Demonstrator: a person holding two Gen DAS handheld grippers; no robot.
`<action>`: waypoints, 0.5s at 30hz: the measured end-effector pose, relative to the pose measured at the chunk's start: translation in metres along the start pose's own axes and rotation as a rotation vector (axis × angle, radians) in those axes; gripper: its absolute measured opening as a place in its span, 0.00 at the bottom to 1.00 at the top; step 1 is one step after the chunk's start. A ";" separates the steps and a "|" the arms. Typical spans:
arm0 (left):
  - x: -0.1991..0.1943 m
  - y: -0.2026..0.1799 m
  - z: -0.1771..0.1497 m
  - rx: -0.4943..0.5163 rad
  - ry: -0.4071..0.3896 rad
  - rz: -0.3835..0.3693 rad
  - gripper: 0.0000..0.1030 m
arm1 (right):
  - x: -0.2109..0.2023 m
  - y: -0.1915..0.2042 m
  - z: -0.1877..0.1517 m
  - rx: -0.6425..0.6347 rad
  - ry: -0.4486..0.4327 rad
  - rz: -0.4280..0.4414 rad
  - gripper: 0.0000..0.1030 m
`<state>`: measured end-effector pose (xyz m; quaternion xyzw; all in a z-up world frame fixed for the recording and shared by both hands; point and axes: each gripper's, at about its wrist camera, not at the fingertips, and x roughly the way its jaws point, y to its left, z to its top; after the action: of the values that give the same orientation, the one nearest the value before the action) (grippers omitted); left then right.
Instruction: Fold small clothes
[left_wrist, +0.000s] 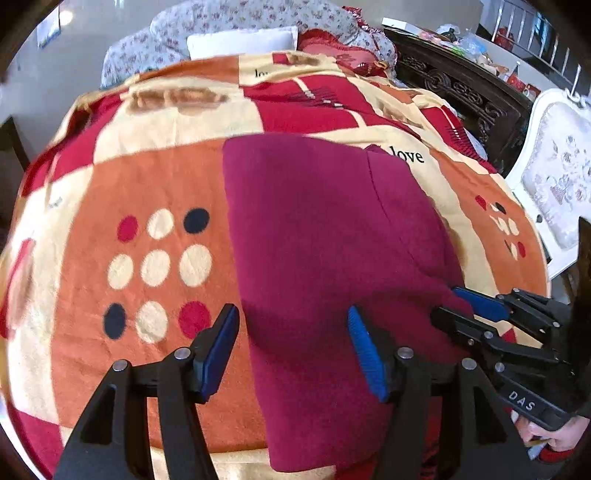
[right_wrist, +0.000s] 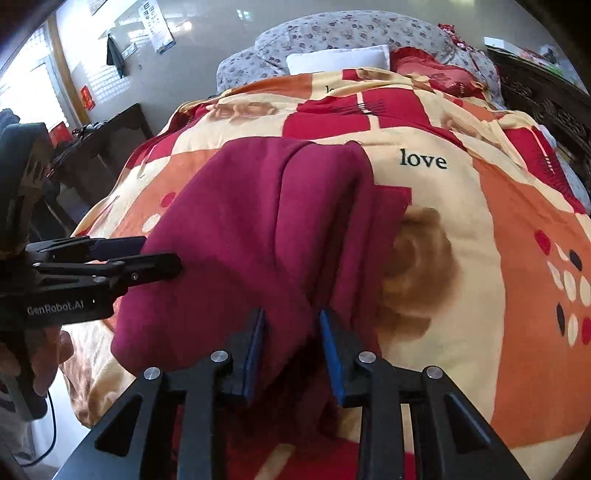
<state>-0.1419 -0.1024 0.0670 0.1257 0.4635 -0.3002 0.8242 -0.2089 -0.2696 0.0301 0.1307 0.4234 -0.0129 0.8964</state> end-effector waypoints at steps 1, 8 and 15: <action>-0.002 -0.003 -0.001 0.014 -0.011 0.014 0.59 | -0.001 0.005 0.000 -0.019 -0.002 -0.024 0.32; -0.012 -0.011 -0.010 0.031 -0.054 0.072 0.59 | -0.031 0.018 0.004 -0.002 -0.047 -0.067 0.53; -0.019 -0.003 -0.020 -0.020 -0.080 0.094 0.60 | -0.044 0.017 0.001 0.038 -0.069 -0.153 0.63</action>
<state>-0.1647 -0.0879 0.0721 0.1268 0.4269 -0.2611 0.8565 -0.2343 -0.2571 0.0677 0.1144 0.4007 -0.0940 0.9042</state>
